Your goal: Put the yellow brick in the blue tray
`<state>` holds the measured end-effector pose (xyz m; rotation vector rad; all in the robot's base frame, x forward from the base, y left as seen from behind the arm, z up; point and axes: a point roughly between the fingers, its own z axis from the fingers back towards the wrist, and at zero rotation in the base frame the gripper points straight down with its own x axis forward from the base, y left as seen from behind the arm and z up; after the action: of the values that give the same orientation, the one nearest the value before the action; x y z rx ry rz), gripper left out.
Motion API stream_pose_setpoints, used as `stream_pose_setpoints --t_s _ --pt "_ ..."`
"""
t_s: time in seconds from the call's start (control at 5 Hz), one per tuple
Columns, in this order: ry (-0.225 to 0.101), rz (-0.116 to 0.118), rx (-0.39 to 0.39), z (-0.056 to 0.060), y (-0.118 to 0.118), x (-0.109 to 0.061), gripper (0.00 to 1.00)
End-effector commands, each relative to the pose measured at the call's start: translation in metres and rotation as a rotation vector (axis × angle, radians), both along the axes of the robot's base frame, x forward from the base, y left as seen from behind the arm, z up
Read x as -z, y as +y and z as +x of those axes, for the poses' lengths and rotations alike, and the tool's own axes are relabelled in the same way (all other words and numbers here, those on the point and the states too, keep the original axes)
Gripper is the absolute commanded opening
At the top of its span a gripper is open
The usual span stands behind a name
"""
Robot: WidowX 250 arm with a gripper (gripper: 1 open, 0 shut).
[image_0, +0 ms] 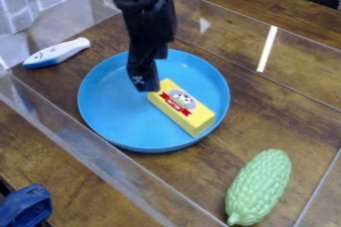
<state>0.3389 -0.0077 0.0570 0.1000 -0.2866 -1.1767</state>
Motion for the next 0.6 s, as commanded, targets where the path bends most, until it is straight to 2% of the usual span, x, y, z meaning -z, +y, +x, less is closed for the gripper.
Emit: stream_pose_setpoints --t_s 0.0,0.2,0.4 --pt "-0.066 0.009 0.075 0.009 -0.017 -0.017 1.0" --pt "-0.069 0.007 0.14 0.007 -0.029 -0.017 1.0" --pt "-0.067 0.007 0.128 0.006 -0.035 -0.006 1.0"
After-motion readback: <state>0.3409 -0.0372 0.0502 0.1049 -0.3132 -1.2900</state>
